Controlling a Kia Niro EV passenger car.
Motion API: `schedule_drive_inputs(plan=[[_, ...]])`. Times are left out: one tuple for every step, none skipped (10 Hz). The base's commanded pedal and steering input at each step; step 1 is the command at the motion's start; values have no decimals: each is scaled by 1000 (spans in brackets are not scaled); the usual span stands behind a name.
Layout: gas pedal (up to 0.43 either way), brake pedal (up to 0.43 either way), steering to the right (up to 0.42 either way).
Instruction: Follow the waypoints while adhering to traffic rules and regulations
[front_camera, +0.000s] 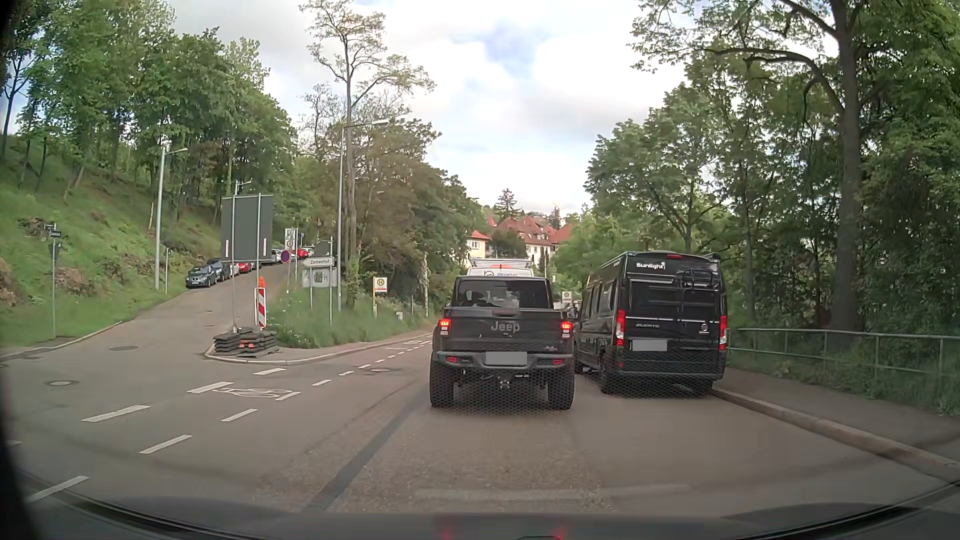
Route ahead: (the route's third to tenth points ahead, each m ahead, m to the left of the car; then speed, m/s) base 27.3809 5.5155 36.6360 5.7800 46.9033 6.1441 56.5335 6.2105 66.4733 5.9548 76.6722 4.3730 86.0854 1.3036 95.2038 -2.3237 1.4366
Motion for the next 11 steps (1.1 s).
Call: schedule_drive_inputs(plan=[[0, 177, 2], [0, 183, 2], [0, 183, 2], [0, 183, 1], [0, 183, 1], [0, 183, 1], [0, 189, 1], [0, 183, 1], [0, 183, 1], [0, 177, 1], [0, 177, 1]])
